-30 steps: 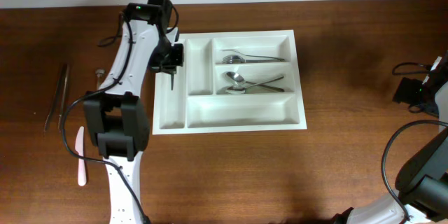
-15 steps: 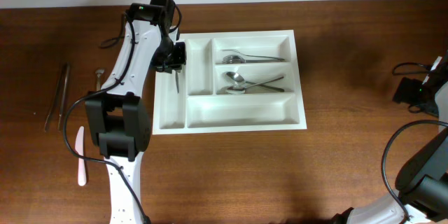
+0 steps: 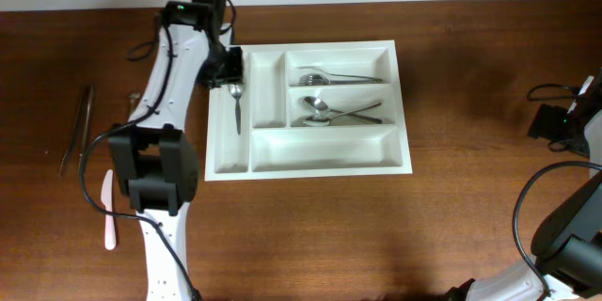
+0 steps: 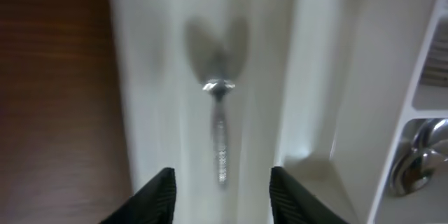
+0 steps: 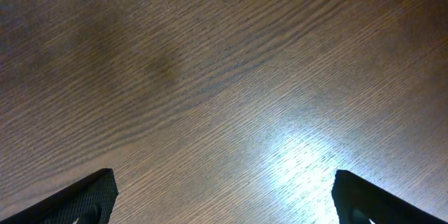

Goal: Pack container
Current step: 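Carry the spoon right and drop it into the tray's left compartment, then withdraw the left gripper to the remaining spoon left of the tray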

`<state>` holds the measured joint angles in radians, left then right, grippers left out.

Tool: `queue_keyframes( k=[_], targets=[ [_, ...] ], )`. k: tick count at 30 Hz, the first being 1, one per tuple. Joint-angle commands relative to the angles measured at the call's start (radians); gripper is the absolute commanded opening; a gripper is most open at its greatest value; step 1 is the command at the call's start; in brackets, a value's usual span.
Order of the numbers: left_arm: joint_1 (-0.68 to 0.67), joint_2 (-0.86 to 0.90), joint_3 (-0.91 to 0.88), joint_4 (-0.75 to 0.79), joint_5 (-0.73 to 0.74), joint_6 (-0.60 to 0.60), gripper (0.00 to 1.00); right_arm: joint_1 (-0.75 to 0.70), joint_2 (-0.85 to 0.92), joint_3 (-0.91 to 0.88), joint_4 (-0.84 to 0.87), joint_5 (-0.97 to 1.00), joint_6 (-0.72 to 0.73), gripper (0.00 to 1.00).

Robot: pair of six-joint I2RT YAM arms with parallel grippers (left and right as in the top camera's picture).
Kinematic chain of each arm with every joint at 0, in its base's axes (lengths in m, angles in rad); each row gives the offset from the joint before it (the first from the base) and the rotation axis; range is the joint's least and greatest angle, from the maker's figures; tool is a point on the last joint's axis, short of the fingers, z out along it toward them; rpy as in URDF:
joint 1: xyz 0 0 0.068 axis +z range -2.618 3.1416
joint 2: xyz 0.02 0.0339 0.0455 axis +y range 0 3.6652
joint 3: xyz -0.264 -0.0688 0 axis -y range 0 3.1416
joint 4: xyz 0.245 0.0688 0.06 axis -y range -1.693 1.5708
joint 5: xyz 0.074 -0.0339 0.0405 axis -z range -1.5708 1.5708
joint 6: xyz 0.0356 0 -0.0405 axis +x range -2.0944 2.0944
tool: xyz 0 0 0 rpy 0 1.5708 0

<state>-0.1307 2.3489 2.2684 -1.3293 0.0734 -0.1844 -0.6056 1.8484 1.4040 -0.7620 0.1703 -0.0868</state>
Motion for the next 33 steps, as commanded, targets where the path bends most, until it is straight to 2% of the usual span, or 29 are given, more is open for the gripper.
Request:
queue_keyframes(
  k=[1,3,10,18,21,24,26,27,28,30,33],
  targets=[
    [0.051,0.007,0.118,-0.079,-0.127,0.025,0.49,0.003,-0.011,-0.007,0.000,0.001,-0.003,0.99],
    [0.075,0.007,0.174,-0.150,-0.192,0.025,0.52,0.003,-0.011,-0.007,0.000,0.001,-0.003,0.99],
    [0.183,0.007,0.228,-0.338,-0.273,0.025,0.53,0.003,-0.011,-0.007,0.000,0.001,-0.003,0.99],
    [0.295,0.008,0.218,-0.341,-0.272,0.030,0.54,0.003,-0.011,-0.007,0.000,0.001,-0.003,0.99],
    [0.323,0.008,0.210,-0.328,-0.227,0.100,0.54,0.003,-0.011,-0.007,0.000,0.001,-0.003,0.99],
    [0.336,0.008,0.170,-0.291,-0.140,0.183,0.64,0.003,-0.011,-0.007,0.000,0.001,-0.003,0.99],
    [0.336,0.008,0.127,-0.257,-0.149,0.200,0.68,0.003,-0.011,-0.007,0.000,0.001,-0.003,0.99],
    [0.336,0.008,0.092,-0.225,-0.156,0.229,0.77,0.003,-0.011,-0.007,0.000,0.001,-0.003,0.99],
    [0.336,0.008,0.068,-0.200,-0.168,0.245,0.83,0.003,-0.011,-0.007,0.000,0.001,-0.003,0.99],
    [0.337,0.008,0.024,-0.161,-0.192,0.255,0.87,0.003,-0.011,-0.007,0.000,0.001,-0.003,0.99],
    [0.348,0.008,-0.037,-0.121,-0.202,0.269,0.87,0.003,-0.011,-0.007,0.000,0.001,-0.003,0.99]
  ],
)
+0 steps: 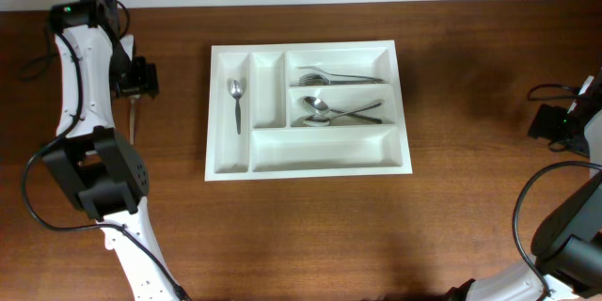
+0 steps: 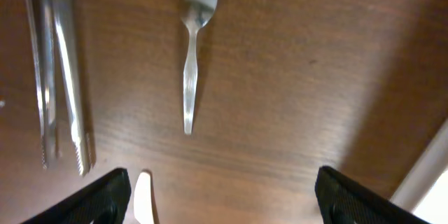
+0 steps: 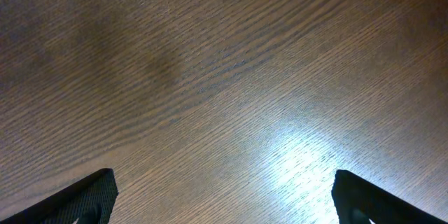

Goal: Pack container
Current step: 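Withdraw the left gripper to the remaining spoon left of the tray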

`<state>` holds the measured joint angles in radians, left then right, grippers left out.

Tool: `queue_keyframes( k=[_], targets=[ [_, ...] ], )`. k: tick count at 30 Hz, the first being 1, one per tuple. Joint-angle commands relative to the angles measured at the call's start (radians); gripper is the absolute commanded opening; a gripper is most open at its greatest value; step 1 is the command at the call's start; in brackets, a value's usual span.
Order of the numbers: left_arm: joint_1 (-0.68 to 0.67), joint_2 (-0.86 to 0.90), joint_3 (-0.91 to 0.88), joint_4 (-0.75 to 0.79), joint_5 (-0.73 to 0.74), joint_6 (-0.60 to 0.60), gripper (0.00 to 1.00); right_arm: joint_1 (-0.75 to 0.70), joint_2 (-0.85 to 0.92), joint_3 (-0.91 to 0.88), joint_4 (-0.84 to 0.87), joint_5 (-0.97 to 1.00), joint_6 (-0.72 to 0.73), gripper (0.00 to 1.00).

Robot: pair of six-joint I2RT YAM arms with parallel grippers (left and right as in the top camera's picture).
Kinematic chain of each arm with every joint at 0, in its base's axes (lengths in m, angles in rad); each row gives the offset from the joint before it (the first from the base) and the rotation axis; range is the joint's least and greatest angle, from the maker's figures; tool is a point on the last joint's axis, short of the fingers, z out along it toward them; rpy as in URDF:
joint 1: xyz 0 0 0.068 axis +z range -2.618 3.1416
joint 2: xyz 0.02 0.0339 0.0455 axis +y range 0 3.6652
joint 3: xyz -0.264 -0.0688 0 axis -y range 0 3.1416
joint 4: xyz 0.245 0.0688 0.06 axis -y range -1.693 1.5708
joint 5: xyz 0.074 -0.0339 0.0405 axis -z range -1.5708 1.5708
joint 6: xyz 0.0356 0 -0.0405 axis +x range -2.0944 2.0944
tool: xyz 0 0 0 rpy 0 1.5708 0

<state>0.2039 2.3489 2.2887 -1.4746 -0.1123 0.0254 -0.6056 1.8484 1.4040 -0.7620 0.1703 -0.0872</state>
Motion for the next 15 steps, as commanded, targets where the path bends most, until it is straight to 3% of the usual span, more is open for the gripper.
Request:
queue_keyframes(
  k=[1,4,5,7,15],
  targets=[
    [0.019,0.008,-0.076,0.036,-0.016,0.063,0.87,0.003,-0.011,-0.007,0.000,0.001,-0.003,0.99],
    [0.040,0.008,-0.133,0.081,-0.015,0.095,0.87,0.003,-0.011,-0.007,0.000,0.001,-0.003,0.99],
    [0.048,0.008,-0.151,0.098,-0.015,0.097,0.94,0.003,-0.011,-0.007,0.000,0.001,-0.003,0.99],
    [0.063,0.008,-0.190,0.137,-0.015,0.097,0.95,0.003,-0.011,-0.007,0.000,0.001,-0.003,0.99],
    [0.083,0.010,-0.246,0.227,0.003,0.147,0.96,0.003,-0.011,-0.007,0.000,0.001,-0.003,0.99]
  ],
)
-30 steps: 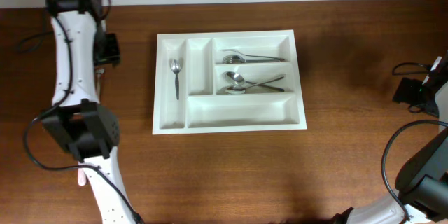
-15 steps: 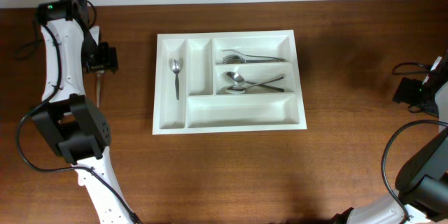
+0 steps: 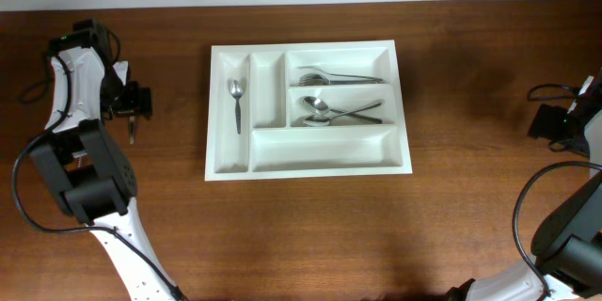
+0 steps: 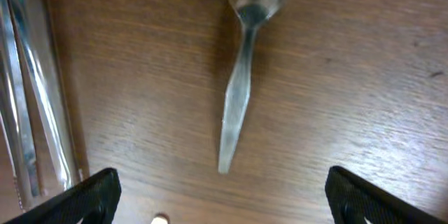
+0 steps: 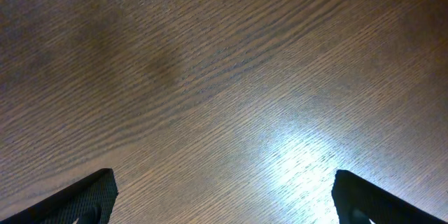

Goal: Pack container
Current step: 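Withdraw the left gripper to the remaining spoon left of the tray, then lower the left gripper onto the spoon and close on its handle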

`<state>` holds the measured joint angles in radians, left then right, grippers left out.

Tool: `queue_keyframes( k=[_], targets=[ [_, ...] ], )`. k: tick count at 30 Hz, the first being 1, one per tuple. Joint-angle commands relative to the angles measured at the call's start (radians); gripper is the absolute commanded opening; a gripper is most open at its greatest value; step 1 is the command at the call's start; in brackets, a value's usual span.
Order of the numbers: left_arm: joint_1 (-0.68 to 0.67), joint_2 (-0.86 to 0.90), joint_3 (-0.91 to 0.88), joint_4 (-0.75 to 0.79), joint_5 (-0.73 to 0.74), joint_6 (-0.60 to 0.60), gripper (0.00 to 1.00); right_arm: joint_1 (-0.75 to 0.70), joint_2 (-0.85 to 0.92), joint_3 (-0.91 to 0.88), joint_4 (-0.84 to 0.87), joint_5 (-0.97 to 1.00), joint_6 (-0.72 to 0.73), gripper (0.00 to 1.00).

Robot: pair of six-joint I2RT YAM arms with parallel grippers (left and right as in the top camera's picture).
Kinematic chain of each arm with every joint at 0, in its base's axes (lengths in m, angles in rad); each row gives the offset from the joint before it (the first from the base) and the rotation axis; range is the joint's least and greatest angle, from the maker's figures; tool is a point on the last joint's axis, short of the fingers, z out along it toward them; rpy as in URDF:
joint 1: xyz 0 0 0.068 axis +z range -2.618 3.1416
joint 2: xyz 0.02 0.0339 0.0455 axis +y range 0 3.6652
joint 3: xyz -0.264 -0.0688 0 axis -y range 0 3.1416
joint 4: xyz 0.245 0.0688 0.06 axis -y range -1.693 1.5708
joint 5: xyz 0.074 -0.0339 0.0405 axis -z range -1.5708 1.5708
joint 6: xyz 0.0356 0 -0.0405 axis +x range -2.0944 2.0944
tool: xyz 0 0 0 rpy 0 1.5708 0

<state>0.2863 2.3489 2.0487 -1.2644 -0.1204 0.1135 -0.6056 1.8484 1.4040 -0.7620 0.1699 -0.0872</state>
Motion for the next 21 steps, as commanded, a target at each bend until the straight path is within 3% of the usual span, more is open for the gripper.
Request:
queue_keyframes(
  k=[1,3,21],
  targets=[
    [0.001,0.010,-0.006,0.026,0.030,0.081,0.95,0.003,-0.011,-0.007,0.000,0.002,-0.003,0.99],
    [0.000,0.010,-0.006,0.043,0.038,0.087,1.00,0.003,-0.011,-0.007,0.000,0.002,-0.003,0.99],
    [0.000,0.110,-0.006,0.105,0.054,0.086,0.99,0.003,-0.011,-0.007,0.000,0.002,-0.003,0.99]
  ],
)
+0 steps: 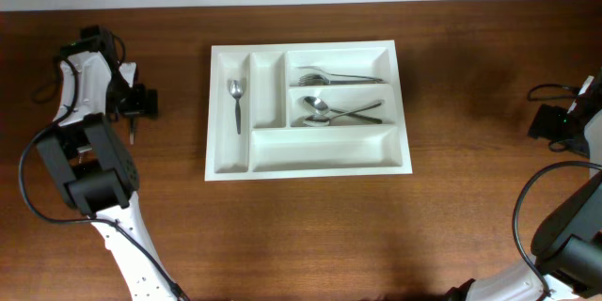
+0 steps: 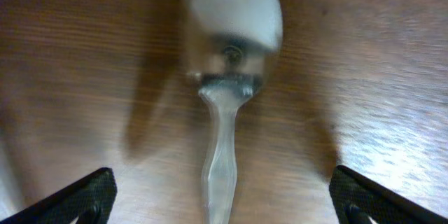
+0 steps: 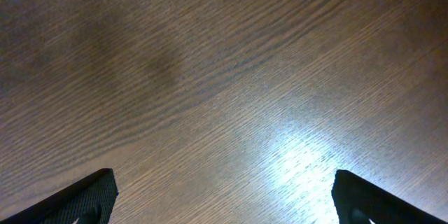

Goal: Pack container
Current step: 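Lower the left gripper onto the spoon and close on its handle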

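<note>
The white cutlery tray (image 1: pixel 320 150) lies mid-table, with a small spoon (image 1: pixel 236 103) in its left slot and more cutlery (image 1: pixel 339 94) in its right slots. Left of the tray my left gripper (image 1: pixel 134 103) hangs low over a second spoon on the wood. In the left wrist view that spoon's bowl (image 2: pixel 231 28) fills the top and its handle (image 2: pixel 218 161) runs down between the wide-apart fingertips (image 2: pixel 91 196). The left gripper (image 2: pixel 224 203) is open and holds nothing. My right gripper (image 1: pixel 555 122) rests at the far right edge, open (image 3: pixel 224 203) over bare wood.
The left arm's own links (image 1: pixel 89 169) stand along the table's left side and cover whatever lies beneath them. Wood table (image 1: pixel 310 235) surrounds the tray on all sides.
My left gripper has come down closer over the spoon on the table, whose bowl now looks far larger in the wrist view. It stays open. The right arm has not moved.
My left gripper was open over the tray's left slot, a spoon lying in it. Then it was left of the tray above a second spoon beside metal tongs. It stood lower over that spoon after that, and is now right above it, still open.
</note>
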`<state>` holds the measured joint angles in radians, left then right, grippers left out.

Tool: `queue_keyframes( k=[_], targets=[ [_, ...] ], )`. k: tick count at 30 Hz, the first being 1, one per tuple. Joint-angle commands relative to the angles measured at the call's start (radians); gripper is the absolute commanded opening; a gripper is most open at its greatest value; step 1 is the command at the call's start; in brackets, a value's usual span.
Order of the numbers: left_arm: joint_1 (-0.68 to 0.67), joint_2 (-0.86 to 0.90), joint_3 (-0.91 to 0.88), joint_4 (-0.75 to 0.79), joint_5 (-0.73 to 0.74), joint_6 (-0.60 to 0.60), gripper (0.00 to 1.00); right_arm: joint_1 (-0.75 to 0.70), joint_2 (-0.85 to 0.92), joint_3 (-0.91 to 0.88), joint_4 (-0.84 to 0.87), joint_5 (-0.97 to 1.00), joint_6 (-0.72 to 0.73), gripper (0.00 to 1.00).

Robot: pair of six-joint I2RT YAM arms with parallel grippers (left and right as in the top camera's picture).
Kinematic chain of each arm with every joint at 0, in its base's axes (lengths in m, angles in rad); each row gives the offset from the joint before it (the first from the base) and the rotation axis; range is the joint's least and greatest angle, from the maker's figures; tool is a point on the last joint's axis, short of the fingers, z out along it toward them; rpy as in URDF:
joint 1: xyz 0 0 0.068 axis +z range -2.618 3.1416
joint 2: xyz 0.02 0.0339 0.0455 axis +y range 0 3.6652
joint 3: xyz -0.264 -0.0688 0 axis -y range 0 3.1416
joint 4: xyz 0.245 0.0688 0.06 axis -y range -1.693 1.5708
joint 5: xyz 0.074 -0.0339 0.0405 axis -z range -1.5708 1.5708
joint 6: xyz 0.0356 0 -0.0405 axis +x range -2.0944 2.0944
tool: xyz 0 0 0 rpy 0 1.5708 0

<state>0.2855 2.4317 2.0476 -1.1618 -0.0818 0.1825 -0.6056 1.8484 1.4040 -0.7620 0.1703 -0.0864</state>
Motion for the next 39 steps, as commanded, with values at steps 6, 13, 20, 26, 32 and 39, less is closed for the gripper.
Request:
queue_keyframes(
  k=[6,13,20,26,32,39],
  targets=[
    [0.001,0.029,-0.005,0.003,0.015,0.018,0.91,0.003,-0.011,-0.007,0.000,0.001,-0.003,0.99],
    [0.001,0.029,-0.005,0.002,0.015,0.017,0.56,0.003,-0.011,-0.007,0.000,0.001,-0.003,0.99],
    [0.001,0.029,-0.005,0.003,0.014,0.017,0.35,0.003,-0.011,-0.007,0.000,0.001,-0.003,0.99],
    [0.001,0.029,-0.005,0.003,0.014,0.017,0.29,0.003,-0.011,-0.007,0.000,0.001,-0.003,0.99],
    [0.001,0.029,-0.005,0.007,0.015,0.017,0.19,0.003,-0.011,-0.007,0.000,0.001,-0.003,0.99],
    [0.001,0.029,-0.005,0.005,0.015,0.014,0.12,0.003,-0.011,-0.007,0.000,0.001,-0.003,0.99]
  ],
)
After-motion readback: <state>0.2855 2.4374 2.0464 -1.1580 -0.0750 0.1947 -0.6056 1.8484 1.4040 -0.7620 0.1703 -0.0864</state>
